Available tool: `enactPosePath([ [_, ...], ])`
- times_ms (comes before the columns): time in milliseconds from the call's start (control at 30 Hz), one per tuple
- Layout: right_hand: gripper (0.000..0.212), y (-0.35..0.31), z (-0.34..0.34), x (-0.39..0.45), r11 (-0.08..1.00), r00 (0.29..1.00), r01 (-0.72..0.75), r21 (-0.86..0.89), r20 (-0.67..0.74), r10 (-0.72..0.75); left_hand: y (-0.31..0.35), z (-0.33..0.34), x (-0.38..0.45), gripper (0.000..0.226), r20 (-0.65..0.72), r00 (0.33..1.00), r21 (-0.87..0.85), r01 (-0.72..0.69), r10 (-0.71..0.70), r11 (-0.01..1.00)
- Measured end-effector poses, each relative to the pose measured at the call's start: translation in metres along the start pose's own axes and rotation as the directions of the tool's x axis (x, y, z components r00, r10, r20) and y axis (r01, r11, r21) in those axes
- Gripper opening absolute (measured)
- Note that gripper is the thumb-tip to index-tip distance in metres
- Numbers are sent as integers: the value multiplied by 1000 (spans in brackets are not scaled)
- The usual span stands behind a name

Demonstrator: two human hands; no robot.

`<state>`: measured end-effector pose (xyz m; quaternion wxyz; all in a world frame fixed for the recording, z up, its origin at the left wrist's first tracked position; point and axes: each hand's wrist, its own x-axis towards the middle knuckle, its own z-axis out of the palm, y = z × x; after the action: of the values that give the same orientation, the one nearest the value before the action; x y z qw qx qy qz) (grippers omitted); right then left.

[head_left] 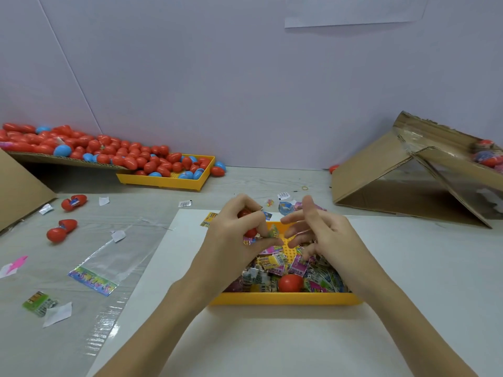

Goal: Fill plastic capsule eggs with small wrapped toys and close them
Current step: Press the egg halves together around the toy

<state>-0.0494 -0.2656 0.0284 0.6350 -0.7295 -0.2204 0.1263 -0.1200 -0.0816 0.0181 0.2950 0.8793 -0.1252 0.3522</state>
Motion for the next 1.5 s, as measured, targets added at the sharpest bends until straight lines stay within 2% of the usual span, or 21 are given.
enactPosePath([
  [67, 50, -1, -2, -3, 999, 998, -17, -27, 59, 19, -2, 0, 0, 32, 1, 991, 95, -133, 133, 987],
  [167, 11, 1, -9, -6, 996, 985, -22, -81, 166, 35, -4, 0, 0, 35, 31, 970, 123, -244, 242, 962],
  [200, 6, 1, -11, -6, 996, 982, -29, -82, 181, 43, -5, 0, 0, 35, 46, 964, 132, -265, 261, 955],
  [333, 11, 2, -13, -6, 995, 984, -18, -101, 175, 36, -8, 0, 0, 30, 111, 949, 135, -309, 296, 941],
  [400, 12, 4, -13, -5, 977, 993, 41, -208, 116, -17, -7, -1, 0, 28, 120, 952, 100, -295, 283, 950],
  [467, 13, 5, -15, -4, 903, 992, 122, -412, 69, -102, -7, -2, 1, 29, 116, 960, 82, -266, 256, 961],
  [533, 15, 4, -14, -3, 784, 982, 190, -591, 97, -165, -8, -4, 1, 30, 116, 960, 97, -268, 256, 959],
  [600, 16, 3, -13, -3, 726, 966, 251, -640, 114, -233, -7, -4, 0, 30, 124, 949, 124, -306, 291, 944],
  [700, 17, -1, -12, -6, 820, 949, 274, -503, 5, -314, -6, -4, -1, 28, 119, 938, 156, -342, 326, 927],
  [800, 29, -2, -10, -7, 906, 980, 189, -379, 21, -196, -7, -3, -2, 19, 110, 933, 186, -358, 342, 915],
  [867, 19, 2, -8, -7, 889, 989, 151, -433, 74, -132, -8, -4, -2, 15, 122, 931, 190, -361, 343, 913],
  [1000, 24, 6, -4, -8, 797, 990, 139, -587, 104, -96, -9, -1, -2, 12, 149, 942, 166, -322, 299, 932],
  [1100, 13, 3, -3, -10, 823, 985, 169, -542, 117, -126, -9, -1, -2, 12, 160, 950, 143, -292, 269, 946],
  [1200, 28, -1, -2, -10, 864, 988, 154, -480, 55, -146, -8, -2, -2, 12, 143, 960, 117, -260, 243, 958],
  [1267, 38, -6, 0, -10, 917, 996, 89, -390, 42, -79, -7, -2, -2, 13, 116, 960, 135, -269, 255, 954],
  [1333, 43, -9, 2, -12, 971, 993, -32, -237, 103, 58, -7, -1, -2, 15, 83, 953, 150, -302, 292, 941],
  [1433, 32, -8, 0, -14, 989, 969, -139, -57, 199, 148, -5, 0, -4, 13, 60, 945, 149, -328, 323, 933],
  [1500, 28, -8, -5, -13, 971, 951, -224, 81, 238, 200, -4, 0, -4, 5, 46, 956, 124, -294, 290, 948],
])
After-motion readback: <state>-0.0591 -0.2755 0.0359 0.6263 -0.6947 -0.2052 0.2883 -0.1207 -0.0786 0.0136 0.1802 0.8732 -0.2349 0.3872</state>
